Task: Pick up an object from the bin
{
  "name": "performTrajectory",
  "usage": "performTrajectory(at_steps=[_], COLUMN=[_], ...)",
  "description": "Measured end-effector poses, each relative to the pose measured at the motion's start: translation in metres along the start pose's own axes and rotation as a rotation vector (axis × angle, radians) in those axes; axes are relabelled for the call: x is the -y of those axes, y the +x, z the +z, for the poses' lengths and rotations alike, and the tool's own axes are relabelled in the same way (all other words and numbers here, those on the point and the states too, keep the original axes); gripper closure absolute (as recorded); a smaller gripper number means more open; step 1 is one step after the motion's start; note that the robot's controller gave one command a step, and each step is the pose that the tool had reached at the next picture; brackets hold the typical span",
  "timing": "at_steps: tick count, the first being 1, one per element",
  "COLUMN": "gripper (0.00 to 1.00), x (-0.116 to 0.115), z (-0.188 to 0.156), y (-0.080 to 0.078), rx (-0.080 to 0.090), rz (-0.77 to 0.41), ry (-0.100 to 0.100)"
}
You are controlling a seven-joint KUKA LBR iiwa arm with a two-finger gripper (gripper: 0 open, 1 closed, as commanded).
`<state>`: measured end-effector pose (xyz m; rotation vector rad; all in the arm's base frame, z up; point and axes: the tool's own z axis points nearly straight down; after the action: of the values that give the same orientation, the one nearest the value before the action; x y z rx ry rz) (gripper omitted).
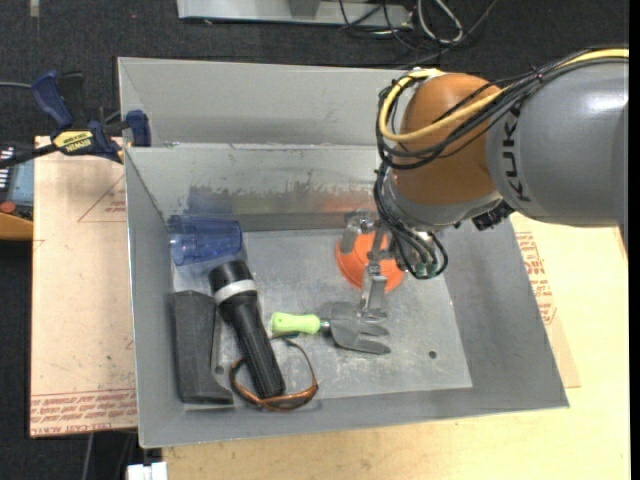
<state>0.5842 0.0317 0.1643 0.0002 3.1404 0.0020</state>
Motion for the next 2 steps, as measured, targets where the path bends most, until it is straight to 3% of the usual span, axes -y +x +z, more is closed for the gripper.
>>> performTrajectory(at_steps=[1, 2], gripper=[0.00, 0.00], x=[-0.010, -0.027], z=[0.096, 0.026], y=[0.069, 0.070], rx=[-0.006, 0.012], rz=[0.213, 0.056], ry=[-0.001, -0.002])
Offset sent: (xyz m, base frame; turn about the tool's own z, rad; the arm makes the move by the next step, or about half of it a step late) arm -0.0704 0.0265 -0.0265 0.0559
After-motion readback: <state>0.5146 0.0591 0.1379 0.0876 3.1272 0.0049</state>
